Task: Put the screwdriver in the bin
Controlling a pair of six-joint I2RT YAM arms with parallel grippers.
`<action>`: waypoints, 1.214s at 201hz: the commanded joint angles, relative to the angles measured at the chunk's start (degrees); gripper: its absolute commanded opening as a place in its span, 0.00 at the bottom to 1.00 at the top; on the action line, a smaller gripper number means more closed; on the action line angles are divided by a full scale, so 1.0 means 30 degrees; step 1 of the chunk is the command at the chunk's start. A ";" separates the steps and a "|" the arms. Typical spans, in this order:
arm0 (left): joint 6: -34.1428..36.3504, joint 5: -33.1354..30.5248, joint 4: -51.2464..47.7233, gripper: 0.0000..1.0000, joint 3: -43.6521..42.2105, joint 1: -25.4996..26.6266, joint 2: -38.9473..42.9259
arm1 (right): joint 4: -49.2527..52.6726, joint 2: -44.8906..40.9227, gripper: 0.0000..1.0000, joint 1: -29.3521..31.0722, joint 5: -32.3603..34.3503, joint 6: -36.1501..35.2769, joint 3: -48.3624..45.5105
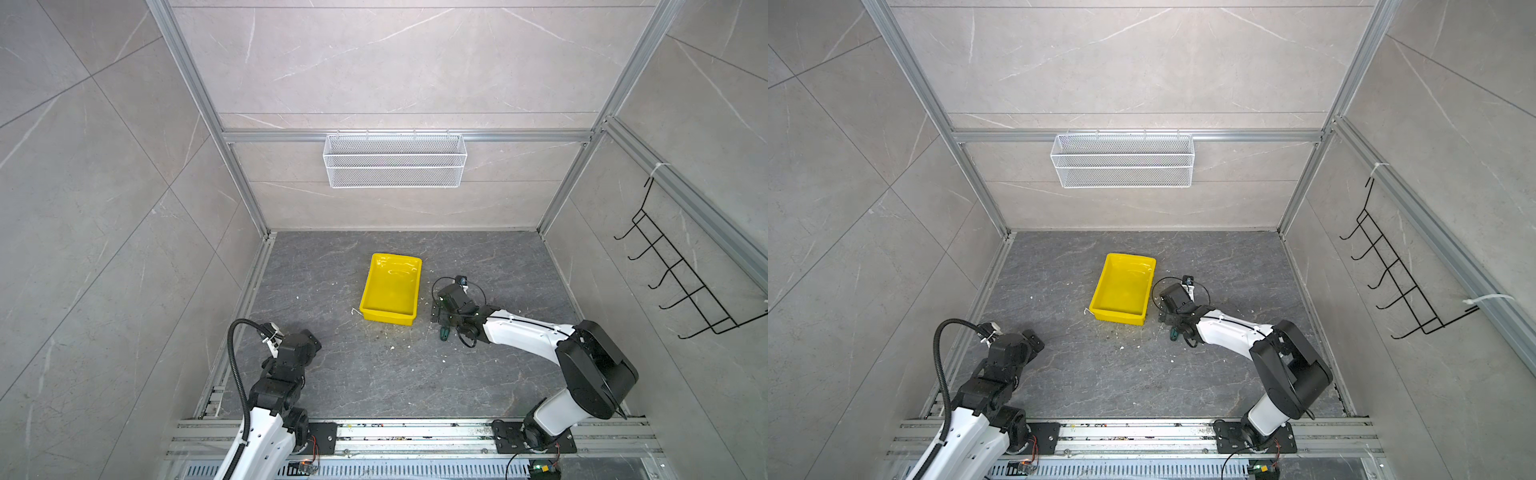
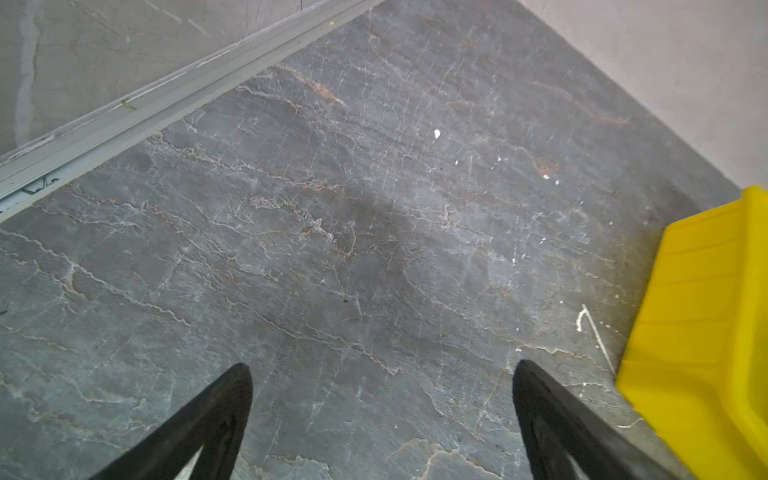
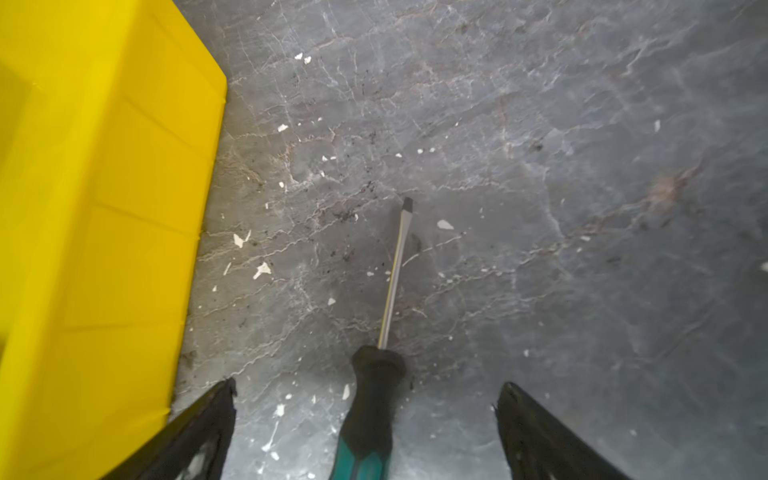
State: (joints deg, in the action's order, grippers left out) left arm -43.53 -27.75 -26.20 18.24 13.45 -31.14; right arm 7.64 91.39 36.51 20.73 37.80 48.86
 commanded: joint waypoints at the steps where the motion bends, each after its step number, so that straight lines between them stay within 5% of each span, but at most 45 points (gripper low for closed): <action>1: 0.0065 0.0395 0.1117 1.00 0.0793 -0.0060 -0.1548 | -0.0773 -0.0129 0.93 -0.0042 -0.0810 0.1600 -0.0887; 59: 0.0359 0.0813 0.0295 1.00 0.2649 -0.0045 -0.5160 | 0.0266 0.0887 0.73 -0.0046 -0.1771 0.4411 -0.0718; 146: 0.0421 0.0812 0.1706 1.00 0.0313 -0.0068 -0.0931 | 0.1260 0.2539 0.57 -0.0141 -0.1891 0.5518 0.0223; 190: 0.0339 0.1183 0.2092 1.00 0.0160 -0.0060 -0.1387 | 0.1274 0.2185 0.47 -0.0202 -0.1426 0.5433 0.0167; 244: -0.0098 0.1384 0.1792 1.00 0.1169 -0.0059 -0.4056 | 0.1641 0.3176 0.49 -0.0507 -0.1560 0.4911 0.1053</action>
State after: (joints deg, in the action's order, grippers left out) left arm -43.13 -23.83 -21.93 18.85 13.45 -40.73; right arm 9.21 99.02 35.24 15.86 52.95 51.13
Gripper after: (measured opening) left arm 0.997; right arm 0.501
